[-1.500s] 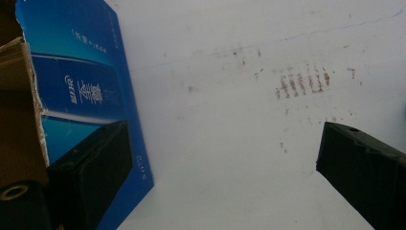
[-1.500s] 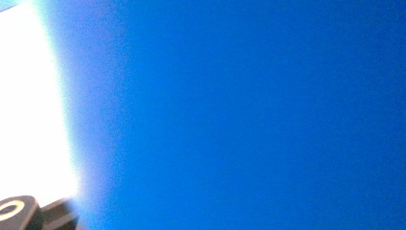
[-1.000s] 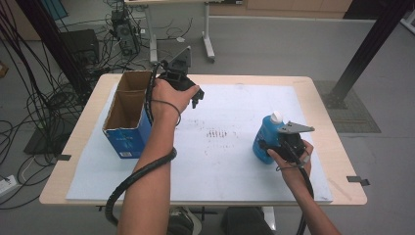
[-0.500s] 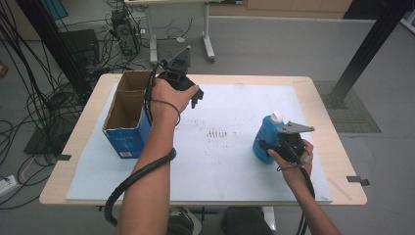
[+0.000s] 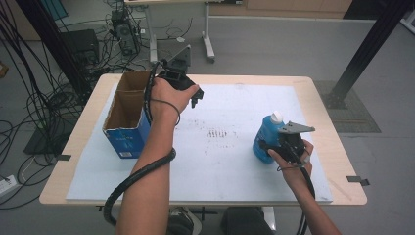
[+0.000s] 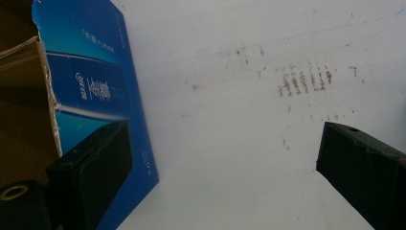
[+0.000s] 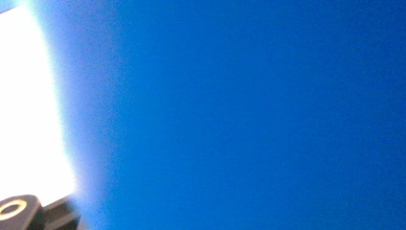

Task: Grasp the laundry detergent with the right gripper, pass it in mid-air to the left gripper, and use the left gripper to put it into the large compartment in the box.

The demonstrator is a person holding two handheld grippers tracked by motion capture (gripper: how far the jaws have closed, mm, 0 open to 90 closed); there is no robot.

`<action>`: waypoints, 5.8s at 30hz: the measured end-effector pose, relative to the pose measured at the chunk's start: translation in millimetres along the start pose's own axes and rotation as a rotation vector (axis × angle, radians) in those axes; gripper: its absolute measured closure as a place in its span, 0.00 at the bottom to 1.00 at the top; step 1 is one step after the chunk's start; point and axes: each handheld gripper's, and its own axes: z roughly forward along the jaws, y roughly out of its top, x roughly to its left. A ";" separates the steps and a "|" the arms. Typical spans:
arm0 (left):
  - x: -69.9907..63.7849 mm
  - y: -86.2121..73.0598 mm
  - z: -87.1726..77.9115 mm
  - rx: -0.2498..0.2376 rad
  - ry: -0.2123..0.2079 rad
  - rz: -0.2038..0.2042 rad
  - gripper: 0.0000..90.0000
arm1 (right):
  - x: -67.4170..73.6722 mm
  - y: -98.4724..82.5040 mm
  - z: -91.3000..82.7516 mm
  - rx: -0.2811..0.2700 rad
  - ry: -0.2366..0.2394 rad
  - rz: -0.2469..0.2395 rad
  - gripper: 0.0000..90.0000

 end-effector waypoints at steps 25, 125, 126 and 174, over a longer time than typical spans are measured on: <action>-3.1 1.9 -0.9 0.004 0.002 0.011 0.06 | -0.3 -0.1 -0.3 0.001 0.002 -0.002 0.48; 24.3 39.6 -143.2 -0.046 -0.139 0.788 0.07 | 58.2 227.4 56.1 0.128 0.533 -0.313 0.49; 23.3 37.6 -144.6 -0.045 -0.146 0.808 0.07 | 62.9 227.8 61.0 0.127 0.551 -0.330 0.49; -21.7 0.3 -85.9 0.123 -0.247 1.076 0.06 | 115.8 218.3 56.6 0.029 0.897 -0.622 0.49</action>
